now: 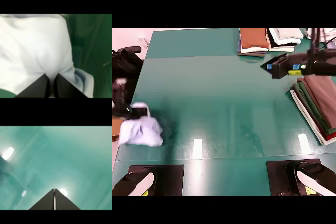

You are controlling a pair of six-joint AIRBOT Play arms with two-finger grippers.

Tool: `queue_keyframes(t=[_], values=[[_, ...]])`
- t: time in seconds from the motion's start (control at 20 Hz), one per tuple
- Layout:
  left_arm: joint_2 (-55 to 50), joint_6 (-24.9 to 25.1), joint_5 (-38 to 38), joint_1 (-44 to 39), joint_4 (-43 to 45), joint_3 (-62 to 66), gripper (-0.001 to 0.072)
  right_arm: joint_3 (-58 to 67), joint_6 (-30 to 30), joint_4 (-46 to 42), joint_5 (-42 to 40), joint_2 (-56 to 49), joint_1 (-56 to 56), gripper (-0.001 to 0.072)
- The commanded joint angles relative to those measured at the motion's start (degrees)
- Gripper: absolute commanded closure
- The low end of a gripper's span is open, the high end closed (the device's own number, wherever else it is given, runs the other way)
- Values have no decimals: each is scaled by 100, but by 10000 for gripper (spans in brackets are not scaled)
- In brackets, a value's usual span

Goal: Fold the shirts.

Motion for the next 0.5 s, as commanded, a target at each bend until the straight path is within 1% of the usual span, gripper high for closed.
queue_keyframes(t=[0.0,0.1,0.2,0.35,0.45], values=[[7,238,-170,-807,-317,1902,681,713,0,-297,-63,4,0,694],[-2,225,-61,-1611,-315,2857,682,1106,0,-645,-66,4,0,694],[-50,229,70,-2420,-297,3460,682,1408,0,-881,-59,4,-28,694],[-378,243,214,-3412,-297,3847,682,1652,2,-863,-28,4,-258,694],[-817,247,372,-3919,-302,3853,682,1665,2,-857,37,7,-409,694]])
